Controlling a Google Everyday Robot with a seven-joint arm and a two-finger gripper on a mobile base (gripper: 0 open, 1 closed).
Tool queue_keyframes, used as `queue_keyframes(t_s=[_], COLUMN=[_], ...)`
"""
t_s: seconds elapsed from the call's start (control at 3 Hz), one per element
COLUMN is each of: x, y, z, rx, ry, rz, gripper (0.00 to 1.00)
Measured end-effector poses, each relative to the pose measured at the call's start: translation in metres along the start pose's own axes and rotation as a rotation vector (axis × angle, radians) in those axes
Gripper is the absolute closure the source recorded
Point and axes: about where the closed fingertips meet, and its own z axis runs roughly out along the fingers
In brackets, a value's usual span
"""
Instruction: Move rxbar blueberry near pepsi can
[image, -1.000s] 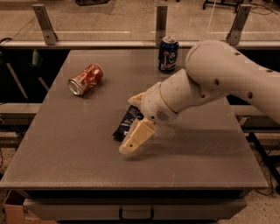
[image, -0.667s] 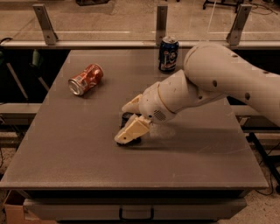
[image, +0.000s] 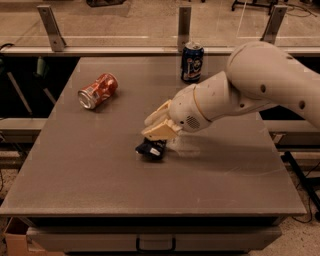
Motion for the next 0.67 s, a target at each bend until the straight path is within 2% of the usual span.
queue_keyframes(t_s=[0.33,0.67], x=[-0.0032,-0.0082], y=[-0.0306,-0.0347], z=[-0.0425,-0.0479], rx=[0.094,0.107], ry=[-0.022,-0.028], rz=[-0.019,-0.026], gripper=[1.00,1.00])
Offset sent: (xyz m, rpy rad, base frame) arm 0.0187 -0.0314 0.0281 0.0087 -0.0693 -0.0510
